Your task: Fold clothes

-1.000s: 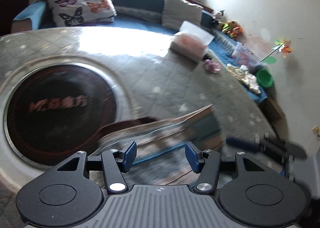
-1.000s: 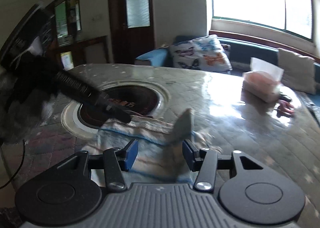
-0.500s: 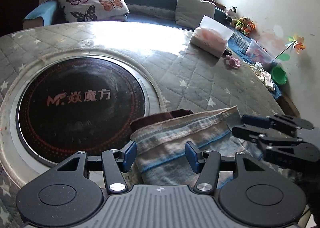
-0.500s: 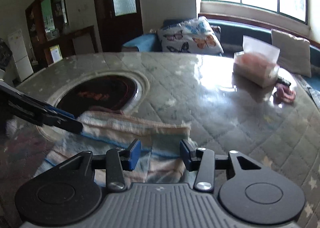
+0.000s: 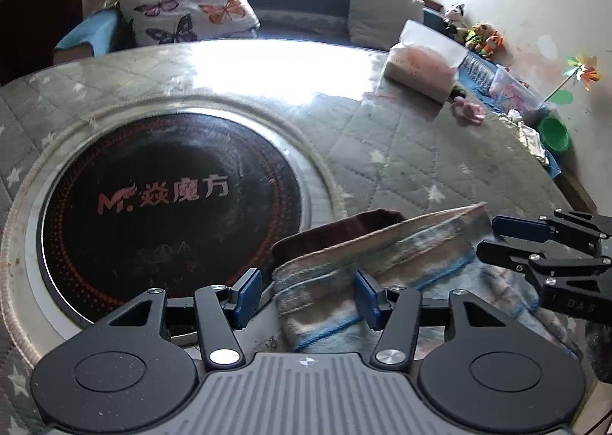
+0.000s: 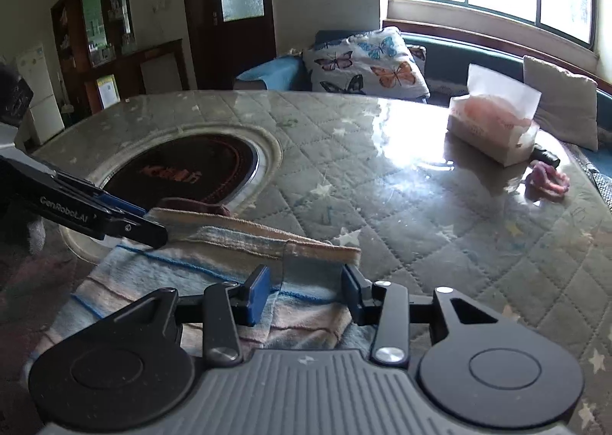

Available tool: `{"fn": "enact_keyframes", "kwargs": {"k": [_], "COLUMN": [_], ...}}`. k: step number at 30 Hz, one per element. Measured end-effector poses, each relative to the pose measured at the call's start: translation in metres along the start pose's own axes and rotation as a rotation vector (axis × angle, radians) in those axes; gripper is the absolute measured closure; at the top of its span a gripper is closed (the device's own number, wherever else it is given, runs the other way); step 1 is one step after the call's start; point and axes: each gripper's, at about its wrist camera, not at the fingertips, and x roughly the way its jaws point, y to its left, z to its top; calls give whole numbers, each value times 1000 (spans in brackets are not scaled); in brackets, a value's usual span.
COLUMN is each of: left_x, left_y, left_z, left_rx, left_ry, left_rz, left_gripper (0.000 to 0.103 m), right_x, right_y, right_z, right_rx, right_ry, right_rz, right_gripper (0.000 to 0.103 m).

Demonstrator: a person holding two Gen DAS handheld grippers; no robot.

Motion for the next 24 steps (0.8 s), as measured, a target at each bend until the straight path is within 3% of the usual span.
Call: {"fn": "enact_keyframes", "kwargs": {"k": [6,14,24], "left_x": [-29,-51,-55], "left_y": [-25,-60,-70], "left_z": [-14,-59,-107], "left_rx": [68,193,314], "left_ry": [-37,-24,-5], "left_rz": [-63,-158,-145], "left_gripper": [45,45,46], "right_x": [-42,-79,-83], "right_y": [7,37,38], "right_z": [-9,-43,-93], "right_rx": [0,7,72], "right_ry": [-33,-33,-42], "right_rz": [21,91,53], "right_gripper": [62,62,62]}}
